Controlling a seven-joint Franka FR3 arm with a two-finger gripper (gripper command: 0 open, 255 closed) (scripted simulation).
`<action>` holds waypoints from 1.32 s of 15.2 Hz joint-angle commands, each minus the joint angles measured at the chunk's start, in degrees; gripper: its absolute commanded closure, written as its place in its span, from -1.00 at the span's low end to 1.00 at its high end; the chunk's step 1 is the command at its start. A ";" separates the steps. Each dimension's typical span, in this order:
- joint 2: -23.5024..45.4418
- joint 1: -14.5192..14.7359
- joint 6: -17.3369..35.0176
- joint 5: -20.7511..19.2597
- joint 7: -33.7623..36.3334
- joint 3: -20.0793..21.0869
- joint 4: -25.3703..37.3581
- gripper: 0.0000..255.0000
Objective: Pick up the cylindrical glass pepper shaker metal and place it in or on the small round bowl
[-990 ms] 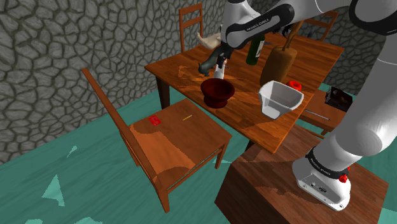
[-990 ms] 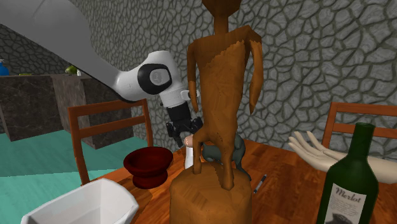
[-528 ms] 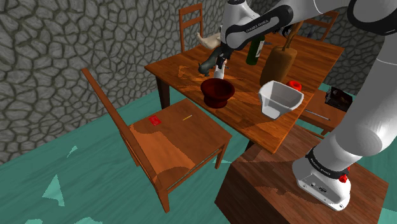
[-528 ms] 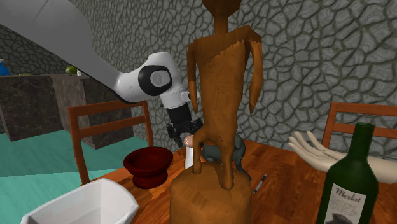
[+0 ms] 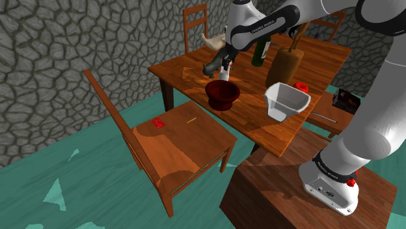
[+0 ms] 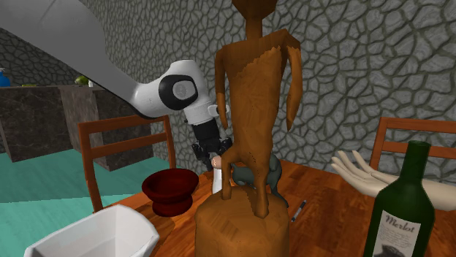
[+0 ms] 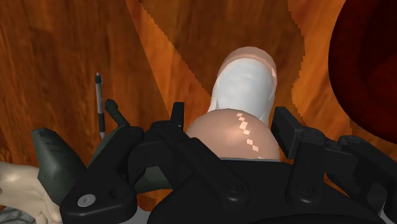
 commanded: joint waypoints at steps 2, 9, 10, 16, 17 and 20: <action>0.00 0.00 0.01 -0.01 0.01 -0.01 -0.03 1.00; -2.30 -0.07 -4.51 1.25 -1.63 0.36 2.33 1.00; -2.59 -0.08 -5.17 1.41 -1.86 0.40 2.72 1.00; -4.11 -0.08 -9.19 2.32 -3.14 0.63 5.34 1.00; -4.32 -0.07 -9.87 2.45 -3.35 0.66 5.83 1.00; -4.90 -0.06 -11.92 2.84 -3.95 0.74 7.37 1.00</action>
